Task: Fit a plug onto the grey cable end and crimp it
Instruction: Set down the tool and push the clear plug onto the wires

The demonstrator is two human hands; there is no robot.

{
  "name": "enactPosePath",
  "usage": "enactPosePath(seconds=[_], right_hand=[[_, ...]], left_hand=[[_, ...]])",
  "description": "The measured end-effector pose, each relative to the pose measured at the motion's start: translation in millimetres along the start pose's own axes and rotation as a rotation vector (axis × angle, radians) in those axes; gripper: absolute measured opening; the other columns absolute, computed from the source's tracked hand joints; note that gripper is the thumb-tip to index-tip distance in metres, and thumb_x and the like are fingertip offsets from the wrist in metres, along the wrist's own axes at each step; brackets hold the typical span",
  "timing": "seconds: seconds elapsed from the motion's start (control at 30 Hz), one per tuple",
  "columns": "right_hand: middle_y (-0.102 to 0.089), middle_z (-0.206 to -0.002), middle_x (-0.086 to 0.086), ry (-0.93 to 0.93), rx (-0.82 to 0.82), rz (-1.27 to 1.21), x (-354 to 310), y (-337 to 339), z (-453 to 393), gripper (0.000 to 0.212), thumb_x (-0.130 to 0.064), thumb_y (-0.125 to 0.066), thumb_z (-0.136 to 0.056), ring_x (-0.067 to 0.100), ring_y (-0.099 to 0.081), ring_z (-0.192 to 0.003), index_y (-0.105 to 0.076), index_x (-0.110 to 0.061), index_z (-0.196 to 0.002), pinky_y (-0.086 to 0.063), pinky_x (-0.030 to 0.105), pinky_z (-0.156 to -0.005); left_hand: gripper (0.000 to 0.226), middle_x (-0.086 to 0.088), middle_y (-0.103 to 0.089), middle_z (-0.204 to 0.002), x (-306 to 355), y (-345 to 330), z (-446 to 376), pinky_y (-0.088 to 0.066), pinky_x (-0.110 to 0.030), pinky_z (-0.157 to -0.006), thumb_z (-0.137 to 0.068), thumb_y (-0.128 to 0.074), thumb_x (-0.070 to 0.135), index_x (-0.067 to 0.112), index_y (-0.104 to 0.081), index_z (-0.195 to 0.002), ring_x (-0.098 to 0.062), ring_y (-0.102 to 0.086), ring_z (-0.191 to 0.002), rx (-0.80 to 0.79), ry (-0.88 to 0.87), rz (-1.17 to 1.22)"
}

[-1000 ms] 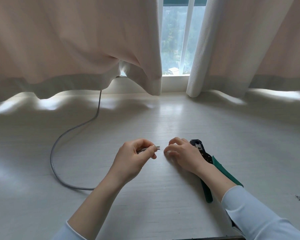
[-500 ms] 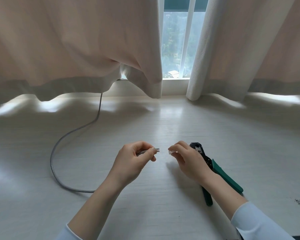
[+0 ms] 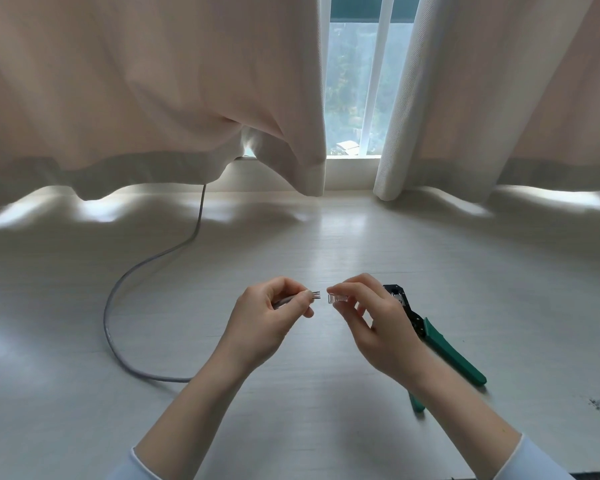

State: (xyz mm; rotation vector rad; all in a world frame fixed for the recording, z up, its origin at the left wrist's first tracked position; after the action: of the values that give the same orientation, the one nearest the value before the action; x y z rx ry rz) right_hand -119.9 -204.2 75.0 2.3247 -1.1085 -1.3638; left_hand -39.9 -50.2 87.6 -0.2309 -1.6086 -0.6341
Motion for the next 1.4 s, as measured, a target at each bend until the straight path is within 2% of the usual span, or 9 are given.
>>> enactPosePath(seconds=[0.2,0.33,0.63,1.13,1.27,1.4], right_hand=[[-0.061,-0.089,0.0,0.01,0.034,-0.042,-10,2,-3,0.014,0.0,-0.063,-0.087,0.01,-0.058,-0.076,-0.068,-0.005,-0.1,-0.043,0.013,-0.065],[-0.061,-0.088,0.001,0.002,0.05,-0.057,-14,1,-2,0.014,0.0,-0.065,-0.087,0.011,-0.058,-0.075,-0.068,-0.004,-0.1,-0.043,0.013,-0.064],[-0.061,-0.087,0.002,0.003,0.064,-0.071,-16,-2,-2,0.015,-0.002,-0.066,-0.086,0.009,-0.057,-0.074,-0.067,-0.005,-0.101,-0.045,0.017,-0.063],[-0.061,-0.089,0.0,0.017,0.06,-0.062,-16,-2,-3,0.015,-0.003,-0.064,-0.087,0.008,-0.057,-0.075,-0.067,-0.004,-0.102,-0.043,0.015,-0.065],[-0.062,-0.09,0.002,0.03,0.055,-0.052,-16,-2,-4,0.016,-0.001,-0.063,-0.087,0.009,-0.057,-0.075,-0.067,-0.004,-0.103,-0.044,0.015,-0.065],[-0.062,-0.091,0.003,0.045,0.054,-0.039,-15,-2,-4,0.016,-0.001,-0.062,-0.088,0.01,-0.058,-0.074,-0.068,-0.004,-0.103,-0.047,0.022,-0.063]], left_hand=[[0.012,0.007,-0.073,-0.068,1,-1,0,-0.037,-0.011,-0.052,-0.087,-0.067,0.025,0.021,-0.07,-0.076,-0.004,-0.054,-0.06,0.005,-0.001,0.001],[0.013,0.006,-0.074,-0.068,3,-1,0,-0.038,-0.012,-0.053,-0.082,-0.066,0.032,0.022,-0.07,-0.075,-0.006,-0.055,-0.061,0.007,-0.015,0.014],[0.013,0.006,-0.073,-0.067,2,-2,-2,-0.038,-0.013,-0.053,-0.088,-0.066,0.022,0.021,-0.07,-0.076,-0.009,-0.054,-0.061,-0.002,-0.019,0.015],[0.012,0.005,-0.073,-0.068,3,-3,-2,-0.039,-0.014,-0.055,-0.088,-0.066,0.024,0.021,-0.071,-0.076,-0.005,-0.056,-0.061,-0.014,-0.021,-0.006],[0.013,0.007,-0.072,-0.066,4,-3,-2,-0.036,-0.01,-0.051,-0.088,-0.067,0.024,0.022,-0.071,-0.076,-0.001,-0.052,-0.055,-0.019,-0.033,-0.031],[0.012,0.007,-0.072,-0.065,5,-3,-1,-0.032,-0.008,-0.046,-0.088,-0.067,0.023,0.022,-0.071,-0.076,0.002,-0.046,-0.047,-0.02,-0.046,-0.049]])
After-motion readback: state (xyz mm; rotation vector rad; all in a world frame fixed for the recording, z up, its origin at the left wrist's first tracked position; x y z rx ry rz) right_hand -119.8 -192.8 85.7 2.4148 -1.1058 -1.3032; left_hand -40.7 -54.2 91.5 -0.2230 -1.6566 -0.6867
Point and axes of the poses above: each hand's wrist, its own z-axis away from the middle knuckle, its own y-axis out of the back of the hand, x = y × z, the point moved 4 cm from there along -z, towards the middle knuckle
